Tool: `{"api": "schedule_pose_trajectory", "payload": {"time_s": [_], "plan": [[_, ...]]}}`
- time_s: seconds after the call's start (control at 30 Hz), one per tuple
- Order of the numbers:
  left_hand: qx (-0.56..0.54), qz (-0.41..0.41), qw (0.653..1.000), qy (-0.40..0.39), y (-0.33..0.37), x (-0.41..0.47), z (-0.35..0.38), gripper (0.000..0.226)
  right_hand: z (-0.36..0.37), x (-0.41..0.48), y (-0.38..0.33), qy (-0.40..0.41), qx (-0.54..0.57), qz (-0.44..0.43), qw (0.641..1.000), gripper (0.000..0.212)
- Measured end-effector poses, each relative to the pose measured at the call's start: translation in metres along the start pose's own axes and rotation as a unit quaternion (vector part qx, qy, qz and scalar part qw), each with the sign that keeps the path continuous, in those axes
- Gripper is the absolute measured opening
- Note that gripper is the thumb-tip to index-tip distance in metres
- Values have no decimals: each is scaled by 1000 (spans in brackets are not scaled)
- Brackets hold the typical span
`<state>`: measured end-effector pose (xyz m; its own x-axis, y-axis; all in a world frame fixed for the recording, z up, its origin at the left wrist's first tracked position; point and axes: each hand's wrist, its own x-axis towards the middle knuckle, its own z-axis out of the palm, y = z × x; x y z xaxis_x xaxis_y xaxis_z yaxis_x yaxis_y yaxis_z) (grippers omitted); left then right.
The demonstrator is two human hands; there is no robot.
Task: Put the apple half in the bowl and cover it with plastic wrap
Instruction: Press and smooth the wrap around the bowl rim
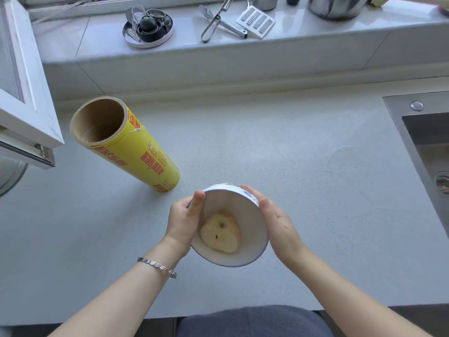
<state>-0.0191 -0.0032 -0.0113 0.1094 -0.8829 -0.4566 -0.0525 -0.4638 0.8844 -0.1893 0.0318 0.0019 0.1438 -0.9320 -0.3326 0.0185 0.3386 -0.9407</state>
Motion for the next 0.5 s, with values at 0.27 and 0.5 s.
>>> {"api": "schedule_pose_trajectory", "payload": {"time_s": [0.27, 0.5], "plan": [[-51, -35, 998, 31, 4, -3, 2, 94, -10, 3, 6, -4, 59, 19, 998, 93], [-107, -78, 990, 42, 4, -6, 6, 57, -11, 6, 7, -84, 77, 49, 992, 67]]}}
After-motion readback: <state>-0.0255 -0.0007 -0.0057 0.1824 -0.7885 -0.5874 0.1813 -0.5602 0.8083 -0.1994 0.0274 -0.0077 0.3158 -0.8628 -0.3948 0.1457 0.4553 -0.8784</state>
